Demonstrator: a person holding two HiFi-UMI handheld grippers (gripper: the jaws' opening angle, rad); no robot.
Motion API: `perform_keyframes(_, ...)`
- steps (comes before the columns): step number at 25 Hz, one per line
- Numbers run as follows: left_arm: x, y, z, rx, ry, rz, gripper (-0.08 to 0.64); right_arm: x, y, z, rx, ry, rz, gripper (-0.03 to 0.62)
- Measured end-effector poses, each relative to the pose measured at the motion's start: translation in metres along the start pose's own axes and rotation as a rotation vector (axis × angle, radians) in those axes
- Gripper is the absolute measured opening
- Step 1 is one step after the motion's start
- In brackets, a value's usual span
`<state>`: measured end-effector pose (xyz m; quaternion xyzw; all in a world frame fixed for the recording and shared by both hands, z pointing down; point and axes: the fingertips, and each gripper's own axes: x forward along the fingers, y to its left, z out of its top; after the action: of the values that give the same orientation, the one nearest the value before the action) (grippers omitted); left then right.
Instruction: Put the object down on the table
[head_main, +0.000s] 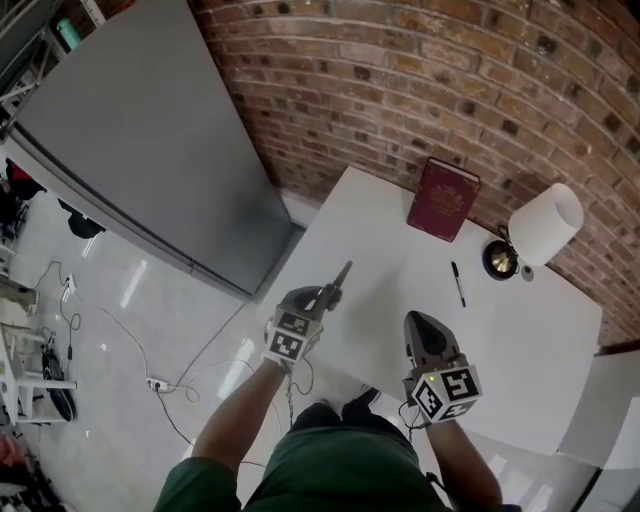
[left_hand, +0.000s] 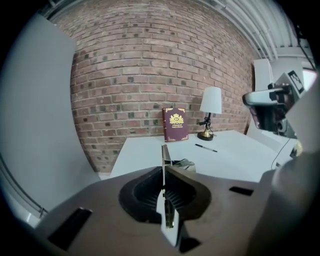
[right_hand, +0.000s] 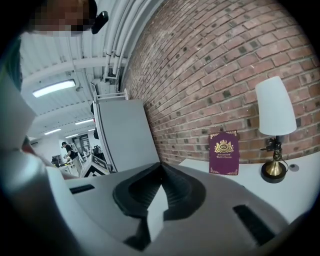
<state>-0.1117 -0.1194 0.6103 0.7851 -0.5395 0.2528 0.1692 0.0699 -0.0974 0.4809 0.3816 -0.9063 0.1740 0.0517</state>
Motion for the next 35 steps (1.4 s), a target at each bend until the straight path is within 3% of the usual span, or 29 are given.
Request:
perform_keyframes(7, 0.040, 0.004, -0.019, 0.129, 0.108, -0.021, 0.009, 0.005, -0.013, -0.011, 0.022, 0.032, -0.027, 0.003)
perform_keyframes(12, 0.067, 0.004, -0.032, 0.222, 0.183, -0.071, 0.009, 0.004, -0.027, -0.009, 0.041, 0.030, -0.112, 0.003)
perform_keyframes(21, 0.095, 0.006, -0.046, 0.367, 0.229, -0.168, 0.011, 0.010, -0.024, -0.011, 0.068, 0.019, -0.223, 0.003)
perform_keyframes(28, 0.105, -0.006, -0.051, 0.584, 0.240, -0.211, 0.011, 0.008, -0.026, -0.016, 0.094, 0.007, -0.290, 0.003)
perform_keyframes(35, 0.107, -0.019, -0.066, 0.782, 0.240, -0.174, 0.011, 0.008, -0.025, -0.019, 0.105, 0.007, -0.308, 0.003)
